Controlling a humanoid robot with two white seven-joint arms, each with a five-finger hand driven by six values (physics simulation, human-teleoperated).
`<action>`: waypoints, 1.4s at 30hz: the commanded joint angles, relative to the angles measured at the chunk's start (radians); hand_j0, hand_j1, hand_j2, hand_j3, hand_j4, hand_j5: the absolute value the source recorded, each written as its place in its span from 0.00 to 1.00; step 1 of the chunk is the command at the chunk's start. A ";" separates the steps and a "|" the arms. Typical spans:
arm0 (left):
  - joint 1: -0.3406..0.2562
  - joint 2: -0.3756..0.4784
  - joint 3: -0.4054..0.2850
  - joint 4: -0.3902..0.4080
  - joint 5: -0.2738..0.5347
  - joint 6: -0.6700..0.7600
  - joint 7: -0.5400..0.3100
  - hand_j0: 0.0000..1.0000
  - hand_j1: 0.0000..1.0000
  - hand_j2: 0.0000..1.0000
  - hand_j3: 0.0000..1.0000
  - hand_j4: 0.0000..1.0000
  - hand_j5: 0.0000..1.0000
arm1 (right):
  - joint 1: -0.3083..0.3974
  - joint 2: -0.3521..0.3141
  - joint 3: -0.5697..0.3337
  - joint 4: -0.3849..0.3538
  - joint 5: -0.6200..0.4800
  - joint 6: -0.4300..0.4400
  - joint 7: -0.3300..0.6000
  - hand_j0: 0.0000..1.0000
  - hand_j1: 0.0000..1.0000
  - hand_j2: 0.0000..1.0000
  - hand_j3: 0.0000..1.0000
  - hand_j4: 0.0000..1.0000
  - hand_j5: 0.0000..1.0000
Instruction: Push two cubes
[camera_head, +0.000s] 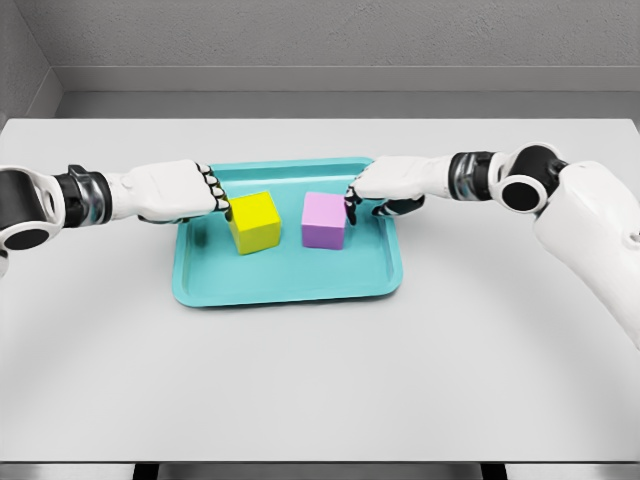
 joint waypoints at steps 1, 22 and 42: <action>0.000 0.003 0.003 0.007 0.005 0.002 0.000 0.72 0.72 0.72 0.72 0.72 0.72 | 0.000 0.021 0.010 0.003 0.022 -0.019 -0.001 0.59 0.59 0.59 0.59 0.59 0.59; -0.037 -0.002 0.025 0.105 0.012 0.002 0.000 0.74 0.74 0.74 0.74 0.74 0.74 | -0.008 0.084 0.002 0.006 0.028 -0.019 -0.001 0.59 0.59 0.59 0.59 0.59 0.59; -0.034 0.138 0.069 0.143 0.175 0.002 0.000 0.75 0.75 0.75 0.75 0.75 0.75 | 0.043 -0.113 -0.098 -0.339 0.013 -0.019 -0.001 0.58 0.58 0.58 0.58 0.58 0.58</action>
